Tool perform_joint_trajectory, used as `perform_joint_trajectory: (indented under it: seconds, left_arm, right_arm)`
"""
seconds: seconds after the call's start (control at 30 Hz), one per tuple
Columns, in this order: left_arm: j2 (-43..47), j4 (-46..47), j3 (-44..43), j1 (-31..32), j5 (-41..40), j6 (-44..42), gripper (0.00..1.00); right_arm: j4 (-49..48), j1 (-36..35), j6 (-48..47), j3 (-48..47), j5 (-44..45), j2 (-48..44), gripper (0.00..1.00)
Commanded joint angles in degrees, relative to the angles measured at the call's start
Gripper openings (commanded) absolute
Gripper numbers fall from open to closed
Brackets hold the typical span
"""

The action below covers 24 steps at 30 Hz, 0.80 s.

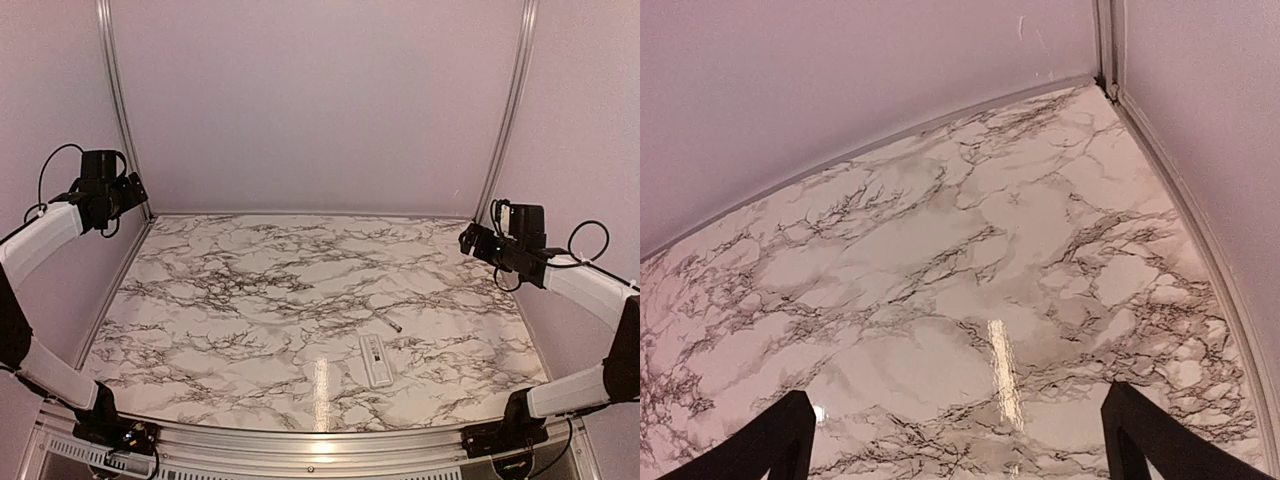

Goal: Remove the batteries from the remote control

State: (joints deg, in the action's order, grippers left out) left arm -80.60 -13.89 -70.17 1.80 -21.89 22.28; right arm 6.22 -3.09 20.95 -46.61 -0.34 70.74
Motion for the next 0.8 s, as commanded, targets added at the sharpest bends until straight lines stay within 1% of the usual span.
perform_joint_trajectory:
  seconds: [0.0,0.13,0.27,0.37,0.5,0.63,0.77]
  left_arm:
    - [3.72,-12.89,3.80,-0.19,0.57,4.14,0.99]
    - [7.02,-15.28,5.76,-0.17,0.06,5.64,0.99]
    - [9.47,-15.25,8.72,-0.21,0.01,8.03,0.99]
    - [9.81,-16.22,9.11,-0.20,5.50,7.83,0.99]
    - [10.58,-21.01,8.80,-0.19,12.59,9.83,0.99]
    - [16.41,-22.24,12.90,-0.10,17.84,10.09,0.99]
    - [20.74,-24.62,16.43,0.04,20.64,9.83,0.99]
  right_arm:
    - [4.07,-0.06,0.08,-0.20,-6.01,-0.70,0.98]
    - [7.38,-0.10,-0.65,-0.63,-8.97,-1.86,0.99]
    - [9.67,-0.77,-0.72,-0.39,-10.50,-4.26,0.98]
    - [12.47,-2.40,-1.01,-1.00,-10.66,-5.47,0.98]
    - [19.70,-6.90,0.15,-3.82,-8.12,-5.71,0.98]
    - [26.98,-11.83,3.07,-6.11,-7.73,-5.44,0.98]
    - [32.10,-17.12,7.45,-7.12,-5.14,-5.12,0.98]
